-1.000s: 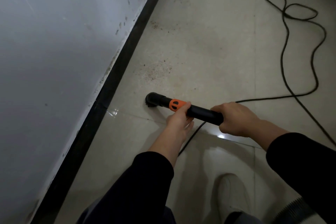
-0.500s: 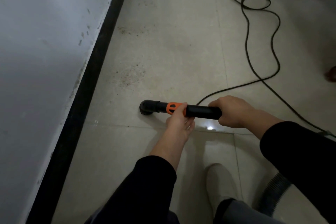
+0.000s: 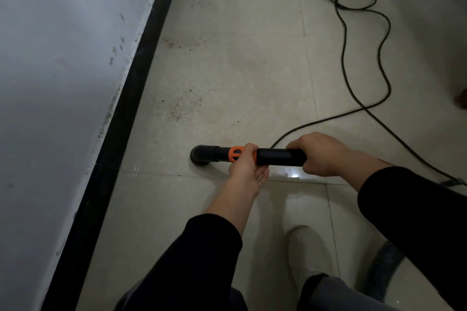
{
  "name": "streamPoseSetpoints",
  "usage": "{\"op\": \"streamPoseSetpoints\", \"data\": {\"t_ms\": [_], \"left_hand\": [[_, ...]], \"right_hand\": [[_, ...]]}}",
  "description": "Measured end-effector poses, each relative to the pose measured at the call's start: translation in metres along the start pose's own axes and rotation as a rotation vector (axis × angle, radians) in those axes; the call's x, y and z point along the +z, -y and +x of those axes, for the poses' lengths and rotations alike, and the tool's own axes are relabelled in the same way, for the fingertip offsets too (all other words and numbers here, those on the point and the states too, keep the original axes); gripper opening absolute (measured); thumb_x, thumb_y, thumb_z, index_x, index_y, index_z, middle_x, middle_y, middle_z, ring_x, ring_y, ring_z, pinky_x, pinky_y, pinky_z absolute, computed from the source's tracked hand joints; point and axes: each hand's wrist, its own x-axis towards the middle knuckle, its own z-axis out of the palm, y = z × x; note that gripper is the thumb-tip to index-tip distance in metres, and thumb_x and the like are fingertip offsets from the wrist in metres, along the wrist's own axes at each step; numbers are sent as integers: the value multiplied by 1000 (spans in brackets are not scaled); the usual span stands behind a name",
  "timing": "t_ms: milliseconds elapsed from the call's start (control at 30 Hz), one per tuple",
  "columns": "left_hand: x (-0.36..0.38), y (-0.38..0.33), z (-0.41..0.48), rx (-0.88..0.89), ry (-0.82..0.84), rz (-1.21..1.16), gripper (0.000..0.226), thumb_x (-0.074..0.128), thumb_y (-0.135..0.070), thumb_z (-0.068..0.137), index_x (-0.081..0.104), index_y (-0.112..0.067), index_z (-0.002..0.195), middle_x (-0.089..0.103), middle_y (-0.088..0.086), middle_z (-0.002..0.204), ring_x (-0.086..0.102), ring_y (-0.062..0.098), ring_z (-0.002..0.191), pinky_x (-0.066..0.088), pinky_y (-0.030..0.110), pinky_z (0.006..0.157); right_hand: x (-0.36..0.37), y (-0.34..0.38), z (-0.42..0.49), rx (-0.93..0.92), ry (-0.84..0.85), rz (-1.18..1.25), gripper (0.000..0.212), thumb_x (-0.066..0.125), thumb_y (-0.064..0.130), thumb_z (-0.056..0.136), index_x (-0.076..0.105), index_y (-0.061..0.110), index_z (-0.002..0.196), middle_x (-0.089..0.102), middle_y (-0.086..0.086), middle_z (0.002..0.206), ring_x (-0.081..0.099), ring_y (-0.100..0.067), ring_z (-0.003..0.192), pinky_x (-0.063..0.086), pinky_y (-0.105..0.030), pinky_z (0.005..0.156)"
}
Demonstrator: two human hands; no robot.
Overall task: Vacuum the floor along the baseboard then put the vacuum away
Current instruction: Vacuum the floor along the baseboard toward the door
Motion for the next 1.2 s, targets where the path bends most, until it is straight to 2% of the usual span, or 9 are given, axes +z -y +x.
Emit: {"op": "streamPoseSetpoints", "data": {"t_ms": [133, 300, 433, 567, 667, 800, 900, 1033, 1200], "left_hand": [[-8, -6, 1, 4, -22, -9, 31, 65, -23, 85, 53, -9, 110, 68, 11, 101, 65, 19, 76, 50, 28, 57], [-17, -10, 1, 14, -48, -40, 32, 63, -24, 84, 53, -7, 109, 66, 11, 100, 63, 18, 74, 49, 28, 60], [-18, -12, 0, -7, -35, -77, 30, 61, -25, 85, 52, -5, 107, 61, 10, 89, 60, 17, 72, 47, 27, 57], [-15, -9, 1, -22, -16, -82, 30, 63, -22, 85, 52, -5, 107, 64, 11, 94, 63, 19, 78, 50, 26, 60], [-8, -5, 1, -19, -2, -53, 35, 65, -23, 84, 53, -5, 112, 67, 12, 101, 65, 19, 81, 51, 27, 60], [4, 2, 1, 1, 20, -17, 37, 67, -25, 84, 54, -6, 113, 68, 14, 107, 65, 19, 82, 52, 25, 60], [14, 9, 1, 9, 48, 12, 32, 69, -26, 84, 56, -7, 107, 69, 12, 98, 66, 18, 80, 52, 25, 61], [27, 18, 2, 18, 68, 32, 24, 71, -25, 84, 57, -10, 95, 70, 11, 92, 67, 17, 76, 53, 24, 61], [43, 29, 1, 20, 75, 41, 25, 72, -25, 83, 58, -11, 96, 70, 11, 91, 67, 16, 74, 53, 23, 60]], "right_hand": [[1, 9, 9, -28, 28, 4, 40, 52, 0, 74, 64, 28, 100, 53, 10, 72, 54, -17, 76, 39, -26, 61], [5, 18, 18, -49, 44, 0, 46, 53, 2, 71, 66, 28, 106, 66, 2, 92, 60, -21, 85, 46, -30, 66], [4, 22, 19, -64, 48, -7, 42, 53, 3, 71, 66, 27, 103, 64, 2, 89, 59, -21, 84, 48, -32, 67], [5, 19, 11, -53, 39, -14, 39, 54, 4, 73, 64, 26, 102, 60, 4, 83, 56, -20, 80, 39, -28, 62], [4, 12, 3, -18, 26, 10, 32, 52, 1, 74, 58, 27, 90, 49, 10, 70, 50, -18, 73, 33, -25, 55], [5, -1, -6, 46, -17, 9, 34, 52, 2, 72, 64, 24, 96, 54, 6, 73, 56, -19, 72, 43, -28, 59], [4, -11, -13, 93, -34, 28, 35, 53, 3, 72, 64, 25, 96, 56, 5, 73, 58, -19, 71, 49, -33, 65], [6, -22, -22, 148, -59, 41, 32, 53, 4, 72, 63, 25, 94, 55, 5, 73, 57, -20, 73, 49, -32, 65], [11, -36, -33, 210, -85, 42, 26, 55, 5, 72, 58, 25, 89, 55, 2, 76, 56, -22, 74, 42, -29, 62]]}}
